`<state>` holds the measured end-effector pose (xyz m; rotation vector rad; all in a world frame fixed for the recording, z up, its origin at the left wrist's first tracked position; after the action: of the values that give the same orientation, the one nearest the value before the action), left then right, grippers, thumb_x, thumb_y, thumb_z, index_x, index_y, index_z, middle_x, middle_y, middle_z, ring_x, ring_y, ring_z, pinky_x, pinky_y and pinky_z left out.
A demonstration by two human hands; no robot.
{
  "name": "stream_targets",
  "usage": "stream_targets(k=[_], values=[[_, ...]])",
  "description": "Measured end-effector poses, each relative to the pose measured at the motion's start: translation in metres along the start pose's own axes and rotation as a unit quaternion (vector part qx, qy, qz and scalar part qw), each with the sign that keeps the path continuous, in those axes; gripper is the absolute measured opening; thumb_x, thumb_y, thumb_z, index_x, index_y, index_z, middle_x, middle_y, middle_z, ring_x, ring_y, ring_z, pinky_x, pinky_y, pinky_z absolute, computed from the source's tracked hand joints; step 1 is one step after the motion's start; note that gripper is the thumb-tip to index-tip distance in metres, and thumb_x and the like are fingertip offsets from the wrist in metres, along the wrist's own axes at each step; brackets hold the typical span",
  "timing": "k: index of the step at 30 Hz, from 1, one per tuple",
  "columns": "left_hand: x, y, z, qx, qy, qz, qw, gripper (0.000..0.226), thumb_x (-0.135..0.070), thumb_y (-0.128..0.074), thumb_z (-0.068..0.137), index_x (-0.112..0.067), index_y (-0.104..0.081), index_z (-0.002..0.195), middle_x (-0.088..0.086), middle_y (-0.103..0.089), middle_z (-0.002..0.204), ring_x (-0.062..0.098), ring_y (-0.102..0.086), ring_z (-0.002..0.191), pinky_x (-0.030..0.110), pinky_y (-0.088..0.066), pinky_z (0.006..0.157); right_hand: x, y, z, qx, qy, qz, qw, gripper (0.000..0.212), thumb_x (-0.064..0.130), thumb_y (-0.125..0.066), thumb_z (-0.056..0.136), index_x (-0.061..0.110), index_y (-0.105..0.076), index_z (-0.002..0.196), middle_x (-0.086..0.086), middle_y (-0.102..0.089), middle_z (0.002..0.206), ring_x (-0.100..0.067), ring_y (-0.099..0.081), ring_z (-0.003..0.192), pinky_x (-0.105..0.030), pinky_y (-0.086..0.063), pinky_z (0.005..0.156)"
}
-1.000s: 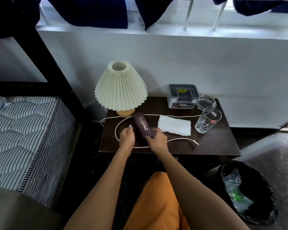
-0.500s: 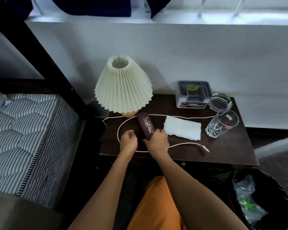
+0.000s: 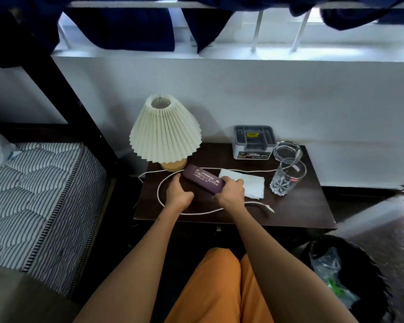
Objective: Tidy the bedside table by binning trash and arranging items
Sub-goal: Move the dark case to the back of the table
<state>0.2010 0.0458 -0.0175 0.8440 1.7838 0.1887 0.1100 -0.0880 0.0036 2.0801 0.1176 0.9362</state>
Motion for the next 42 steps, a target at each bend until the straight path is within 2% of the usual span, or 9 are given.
stream_targets(k=[9,17,22,27,29,32,34,38,42], values=[[-0.016,-0.009,-0.011,-0.029,-0.074,-0.098,0.992,0.068,0.006,-0.059,0.069,-0.01,-0.049,0.134,0.014,-0.061,0.126,0.017,-0.061,0.109,0.024,-0.046,0.094,-0.02,0.021,0.0,-0.019,-0.011,0.036,0.999,0.057,0.012,-0.067,0.079,0.024,-0.049,0.132,-0.017,-0.038,0.129,-0.037,-0.044,0.119,-0.035,-0.038,0.103],[-0.028,-0.016,0.016,-0.028,-0.061,-0.102,0.993,0.065,0.008,-0.054,0.074,-0.01,-0.048,0.136,0.016,-0.062,0.122,0.019,-0.062,0.109,0.015,-0.042,0.088,-0.02,0.016,0.026,-0.07,-0.009,0.069,0.995,0.06,0.007,-0.067,0.081,0.018,-0.044,0.135,-0.015,-0.047,0.126,-0.035,-0.047,0.12,-0.038,-0.04,0.099],[-0.034,-0.023,0.044,-0.028,-0.049,-0.089,0.994,0.065,0.006,-0.056,0.074,-0.01,-0.047,0.136,0.017,-0.062,0.121,0.023,-0.062,0.109,0.018,-0.043,0.085,-0.017,0.007,0.057,-0.068,-0.003,0.082,0.994,0.057,0.004,-0.06,0.085,0.015,-0.041,0.137,-0.015,-0.043,0.132,-0.034,-0.045,0.122,-0.036,-0.036,0.103],[-0.033,-0.029,0.072,-0.018,-0.042,-0.069,0.997,0.064,0.007,-0.052,0.076,-0.011,-0.046,0.137,0.015,-0.057,0.125,0.025,-0.055,0.12,0.022,-0.041,0.086,-0.006,0.0,0.092,-0.069,0.021,0.078,0.994,0.039,0.002,-0.057,0.086,0.008,-0.046,0.123,-0.016,-0.051,0.125,-0.032,-0.049,0.115,-0.036,-0.04,0.097],[-0.031,-0.032,0.079,-0.024,-0.039,-0.052,0.998,0.06,0.007,-0.052,0.075,-0.008,-0.05,0.133,0.002,-0.062,0.108,0.024,-0.057,0.115,0.024,-0.042,0.083,0.0,-0.003,0.104,-0.066,0.036,0.072,0.995,0.037,0.004,-0.057,0.088,0.008,-0.047,0.123,-0.015,-0.048,0.128,-0.031,-0.049,0.116,-0.035,-0.04,0.098],[-0.032,-0.037,0.087,-0.034,-0.037,-0.016,0.999,0.049,0.005,-0.052,0.075,-0.004,-0.056,0.123,-0.016,-0.049,0.077,0.01,-0.059,0.077,0.025,-0.042,0.072,0.005,-0.007,0.119,-0.065,0.052,0.069,0.994,0.033,0.003,-0.055,0.09,0.006,-0.049,0.122,-0.015,-0.042,0.133,-0.031,-0.051,0.115,-0.033,-0.041,0.098],[-0.035,-0.041,0.093,-0.035,-0.032,0.007,0.999,0.045,0.002,-0.052,0.076,-0.006,-0.058,0.12,-0.005,-0.059,0.085,0.014,-0.058,0.078,0.025,-0.042,0.072,0.008,-0.009,0.128,-0.065,0.065,0.061,0.994,0.032,0.002,-0.053,0.09,0.004,-0.048,0.122,-0.015,-0.04,0.134,-0.031,-0.053,0.111,-0.03,-0.042,0.094],[-0.04,-0.048,0.105,-0.009,0.011,0.055,0.998,0.044,-0.011,-0.049,0.083,-0.007,-0.05,0.127,0.015,-0.062,0.117,0.032,-0.057,0.109,0.029,-0.043,0.084,0.01,-0.015,0.141,-0.036,0.084,0.029,0.995,0.041,-0.003,-0.054,0.088,0.003,-0.045,0.127,-0.016,-0.034,0.141,-0.033,-0.055,0.113,-0.031,-0.043,0.095],[-0.044,-0.055,0.115,0.004,0.029,0.092,0.995,0.037,-0.014,-0.047,0.087,-0.004,-0.05,0.123,0.018,-0.059,0.121,0.036,-0.054,0.113,0.034,-0.042,0.093,0.015,-0.021,0.155,-0.005,0.114,-0.02,0.993,0.054,-0.007,-0.05,0.086,0.001,-0.035,0.137,-0.021,-0.019,0.154,-0.036,-0.034,0.137,-0.034,-0.035,0.107]])
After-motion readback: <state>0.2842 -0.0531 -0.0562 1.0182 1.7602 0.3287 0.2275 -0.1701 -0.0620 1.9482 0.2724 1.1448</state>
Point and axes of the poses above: each hand's wrist, its own z-axis towards the middle knuckle, its own y-axis out of the back of the hand, x = y × z, the point moved 5 cm from there along z, towards the middle knuckle
